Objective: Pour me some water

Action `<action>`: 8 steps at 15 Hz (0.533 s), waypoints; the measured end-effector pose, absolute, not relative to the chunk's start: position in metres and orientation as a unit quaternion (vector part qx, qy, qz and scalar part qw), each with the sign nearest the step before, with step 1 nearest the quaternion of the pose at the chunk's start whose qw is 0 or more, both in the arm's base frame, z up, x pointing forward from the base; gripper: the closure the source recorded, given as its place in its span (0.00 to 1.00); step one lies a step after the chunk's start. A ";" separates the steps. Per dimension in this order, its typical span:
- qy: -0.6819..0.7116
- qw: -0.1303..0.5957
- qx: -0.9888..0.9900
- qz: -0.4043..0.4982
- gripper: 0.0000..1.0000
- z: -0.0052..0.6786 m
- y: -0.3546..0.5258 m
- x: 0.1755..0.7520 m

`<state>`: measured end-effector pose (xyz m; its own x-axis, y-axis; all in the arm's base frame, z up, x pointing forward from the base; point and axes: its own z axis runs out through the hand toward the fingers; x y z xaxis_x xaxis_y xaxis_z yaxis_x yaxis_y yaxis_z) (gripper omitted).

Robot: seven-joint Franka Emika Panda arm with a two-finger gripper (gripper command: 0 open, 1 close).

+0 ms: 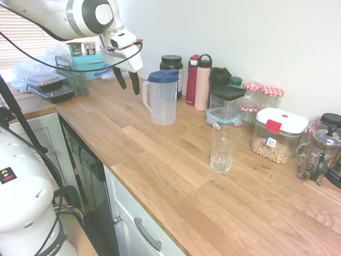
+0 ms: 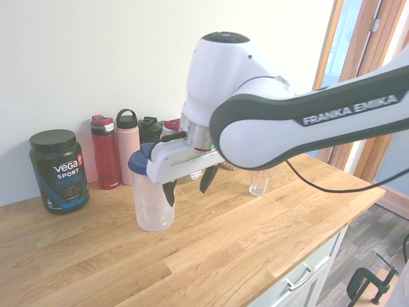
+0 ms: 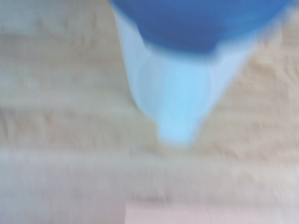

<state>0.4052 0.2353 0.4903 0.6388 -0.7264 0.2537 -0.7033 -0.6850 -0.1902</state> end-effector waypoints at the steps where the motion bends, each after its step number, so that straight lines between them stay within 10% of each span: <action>1: 0.398 0.036 -0.904 -0.154 0.00 0.485 0.239 0.418; 3: 0.406 0.037 -0.899 -0.158 0.00 0.474 0.242 0.444; 4: 0.413 0.038 -0.894 -0.169 1.00 0.470 0.243 0.455; 8: 0.435 0.043 -0.883 -0.173 1.00 0.454 0.234 0.474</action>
